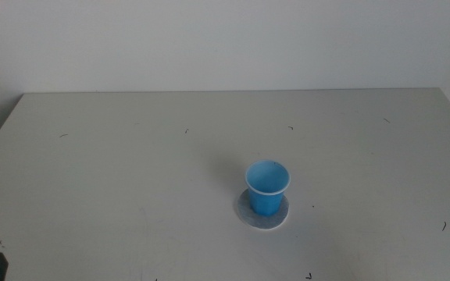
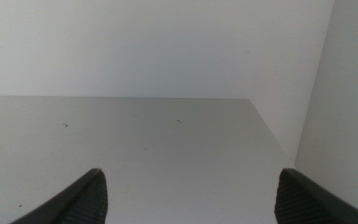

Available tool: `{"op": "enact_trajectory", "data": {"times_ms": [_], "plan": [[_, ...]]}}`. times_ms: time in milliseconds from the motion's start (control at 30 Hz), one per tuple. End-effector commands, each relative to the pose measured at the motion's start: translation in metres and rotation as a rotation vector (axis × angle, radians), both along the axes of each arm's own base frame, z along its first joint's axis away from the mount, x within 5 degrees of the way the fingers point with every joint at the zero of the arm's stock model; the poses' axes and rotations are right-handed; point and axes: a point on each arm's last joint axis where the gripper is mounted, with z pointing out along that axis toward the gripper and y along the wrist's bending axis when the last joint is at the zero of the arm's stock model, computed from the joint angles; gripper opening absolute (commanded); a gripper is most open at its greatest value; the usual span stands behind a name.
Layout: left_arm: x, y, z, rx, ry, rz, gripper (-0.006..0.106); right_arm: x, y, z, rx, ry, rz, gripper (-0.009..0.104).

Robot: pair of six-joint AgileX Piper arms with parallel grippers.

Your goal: Place an empty cup on a cup mat.

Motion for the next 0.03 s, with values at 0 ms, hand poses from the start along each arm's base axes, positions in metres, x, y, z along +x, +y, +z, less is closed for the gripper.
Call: {"op": "enact_trajectory", "data": {"times_ms": [0], "plan": [[0.0000, -0.0014, 0.0094, -0.006, -0.093, -0.017, 0.105, -0.0017, 0.0004, 0.0121, -0.023, -0.108, 0.004, 0.094]]}}
